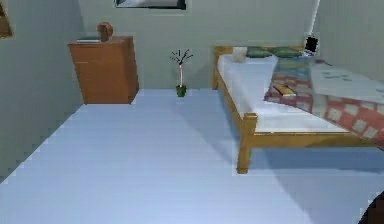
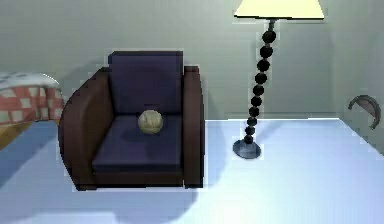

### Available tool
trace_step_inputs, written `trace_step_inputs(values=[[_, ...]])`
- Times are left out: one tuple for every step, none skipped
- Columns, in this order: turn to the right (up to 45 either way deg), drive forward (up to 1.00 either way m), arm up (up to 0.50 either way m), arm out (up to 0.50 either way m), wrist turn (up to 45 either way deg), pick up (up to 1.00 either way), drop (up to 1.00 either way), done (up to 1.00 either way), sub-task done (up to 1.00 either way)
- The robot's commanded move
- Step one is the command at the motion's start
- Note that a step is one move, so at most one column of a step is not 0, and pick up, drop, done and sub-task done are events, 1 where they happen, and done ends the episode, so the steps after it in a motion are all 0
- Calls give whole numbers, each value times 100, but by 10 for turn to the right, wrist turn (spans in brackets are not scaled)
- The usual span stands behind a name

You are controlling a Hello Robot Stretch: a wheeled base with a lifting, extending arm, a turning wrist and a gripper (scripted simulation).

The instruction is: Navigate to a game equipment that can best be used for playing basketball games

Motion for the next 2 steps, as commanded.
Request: trace_step_inputs(values=[[-120, 0, 0, 0, 0, 0, 0, 0, 0], [0, 100, 0, 0, 0, 0, 0, 0, 0]])
